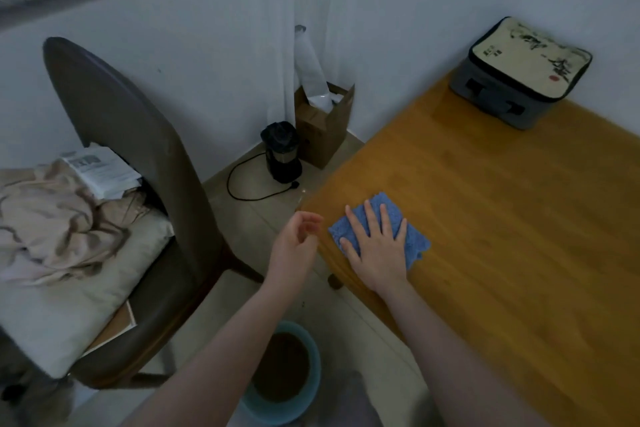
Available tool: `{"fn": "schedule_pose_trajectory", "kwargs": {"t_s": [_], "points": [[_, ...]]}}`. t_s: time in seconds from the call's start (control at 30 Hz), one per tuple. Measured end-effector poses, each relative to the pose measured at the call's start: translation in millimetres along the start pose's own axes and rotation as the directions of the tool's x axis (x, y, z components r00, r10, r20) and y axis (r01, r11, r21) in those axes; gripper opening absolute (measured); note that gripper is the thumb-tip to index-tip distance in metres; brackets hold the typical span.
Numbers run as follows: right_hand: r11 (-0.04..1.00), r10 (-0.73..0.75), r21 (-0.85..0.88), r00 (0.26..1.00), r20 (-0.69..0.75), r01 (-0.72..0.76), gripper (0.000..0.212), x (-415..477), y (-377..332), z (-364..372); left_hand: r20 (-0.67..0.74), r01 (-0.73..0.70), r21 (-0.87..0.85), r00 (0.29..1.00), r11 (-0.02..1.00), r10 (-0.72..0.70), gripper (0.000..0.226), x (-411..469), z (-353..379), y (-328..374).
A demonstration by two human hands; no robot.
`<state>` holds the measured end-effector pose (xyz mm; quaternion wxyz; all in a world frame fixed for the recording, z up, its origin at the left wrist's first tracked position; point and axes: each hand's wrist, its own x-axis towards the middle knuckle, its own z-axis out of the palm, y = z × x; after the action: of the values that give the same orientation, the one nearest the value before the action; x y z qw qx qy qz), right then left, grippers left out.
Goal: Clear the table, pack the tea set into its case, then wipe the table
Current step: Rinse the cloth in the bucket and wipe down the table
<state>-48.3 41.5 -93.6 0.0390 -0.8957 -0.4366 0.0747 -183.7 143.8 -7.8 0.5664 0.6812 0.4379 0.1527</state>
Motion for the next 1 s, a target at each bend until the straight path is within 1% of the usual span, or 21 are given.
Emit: {"fn": "schedule_pose_trajectory", "kwargs": {"t_s": [0.1,0.17,0.23,0.3,0.43,0.53,0.63,0.9,1.0], "points": [[1.000,-0.002,0.014,1.000,-0.002,0.002,0.071,9,-14,2,0.002,-0.040,0.074,0.999,0.996,0.040,0.032,19,7,-5],[0.999,-0.048,0.013,0.999,-0.006,0.048,0.071,20,-23,5,-0.021,-0.075,0.128,0.997,0.989,0.079,0.037,34,10,-10],[0.995,-0.105,0.007,0.994,0.011,0.104,0.070,32,-29,6,-0.058,-0.104,0.220,0.991,0.970,0.119,0.040,51,14,-13],[0.989,-0.150,0.014,0.988,0.026,0.150,0.071,44,-34,4,-0.101,-0.096,0.312,0.986,0.945,0.134,0.039,64,19,-11],[0.979,-0.203,0.038,0.979,0.030,0.202,0.071,75,-27,-4,-0.168,-0.054,0.410,0.977,0.911,0.134,0.035,86,33,-2],[0.979,-0.189,0.078,0.982,-0.007,0.189,0.067,101,-9,-8,-0.163,-0.077,0.536,0.968,0.840,0.193,0.032,102,46,4],[0.984,-0.147,0.099,0.988,-0.038,0.150,0.065,122,13,-11,-0.141,-0.120,0.605,0.957,0.788,0.254,0.028,115,57,7],[0.995,-0.042,0.086,0.997,-0.061,0.048,0.066,174,74,-23,-0.011,-0.243,0.640,0.946,0.729,0.325,0.024,162,107,27],[0.997,-0.008,0.075,0.998,-0.064,0.013,0.068,191,96,-28,0.012,-0.278,0.641,0.936,0.716,0.353,0.025,181,124,36]]}}
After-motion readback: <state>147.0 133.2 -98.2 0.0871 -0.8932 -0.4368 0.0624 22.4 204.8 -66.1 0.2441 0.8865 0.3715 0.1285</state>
